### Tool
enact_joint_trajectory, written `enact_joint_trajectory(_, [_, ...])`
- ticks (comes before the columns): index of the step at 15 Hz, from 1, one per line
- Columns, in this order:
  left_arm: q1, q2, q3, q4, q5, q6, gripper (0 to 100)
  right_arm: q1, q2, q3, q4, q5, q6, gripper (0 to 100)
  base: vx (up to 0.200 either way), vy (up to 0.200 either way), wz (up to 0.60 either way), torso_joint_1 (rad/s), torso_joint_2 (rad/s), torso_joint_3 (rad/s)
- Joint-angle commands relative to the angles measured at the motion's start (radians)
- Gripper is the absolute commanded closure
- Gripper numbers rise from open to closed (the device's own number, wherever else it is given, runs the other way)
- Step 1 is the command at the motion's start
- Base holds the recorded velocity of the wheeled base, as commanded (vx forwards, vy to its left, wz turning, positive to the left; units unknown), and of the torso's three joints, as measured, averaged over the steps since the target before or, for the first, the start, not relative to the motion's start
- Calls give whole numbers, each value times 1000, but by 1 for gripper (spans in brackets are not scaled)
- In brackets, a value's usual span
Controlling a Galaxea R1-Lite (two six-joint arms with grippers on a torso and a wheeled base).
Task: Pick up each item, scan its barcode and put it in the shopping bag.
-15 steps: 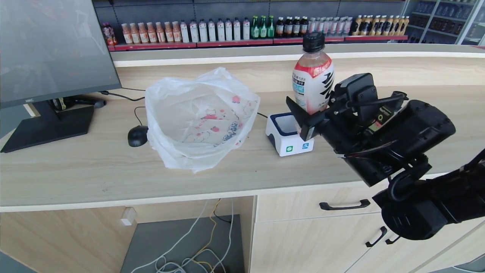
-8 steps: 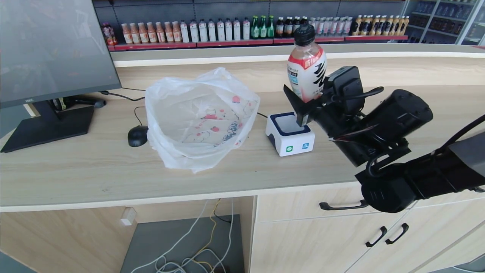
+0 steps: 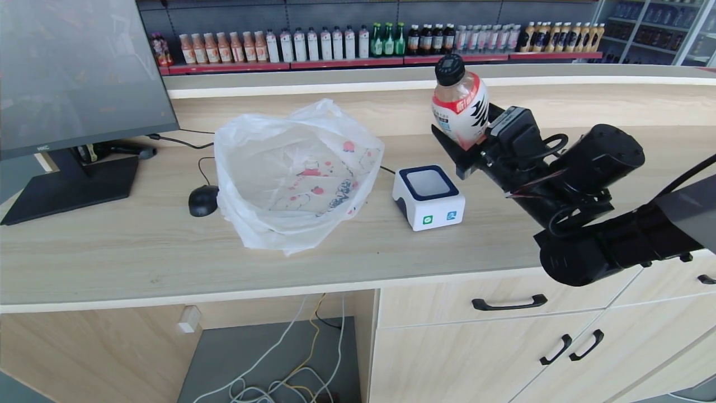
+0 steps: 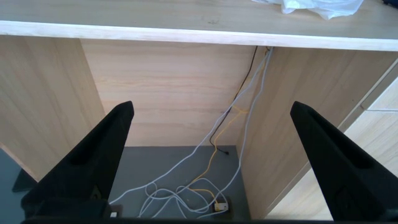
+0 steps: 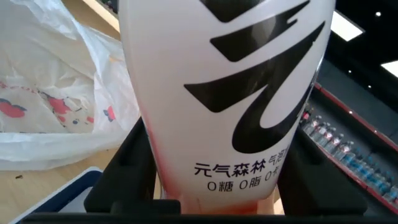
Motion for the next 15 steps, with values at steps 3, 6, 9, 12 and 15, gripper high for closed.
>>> enact_joint_trajectory(3, [0, 0, 0, 0, 0, 0, 0, -14, 82, -133, -6, 182, -43, 100, 0, 0, 0, 0, 0, 0])
enact_joint_trajectory(6, [0, 0, 0, 0, 0, 0, 0, -22, 119, -193, -7, 234, -84, 100, 0, 0, 0, 0, 0, 0])
enact_joint_trajectory(9, [0, 0, 0, 0, 0, 0, 0, -28, 145, -191, -7, 336, -138, 100, 0, 0, 0, 0, 0, 0])
enact_joint_trajectory(12, [0, 0, 0, 0, 0, 0, 0, -46, 168, -193, -9, 397, -146, 100, 0, 0, 0, 0, 0, 0])
enact_joint_trajectory(15, [0, 0, 0, 0, 0, 0, 0, -45, 179, -193, -10, 419, -152, 100, 0, 0, 0, 0, 0, 0])
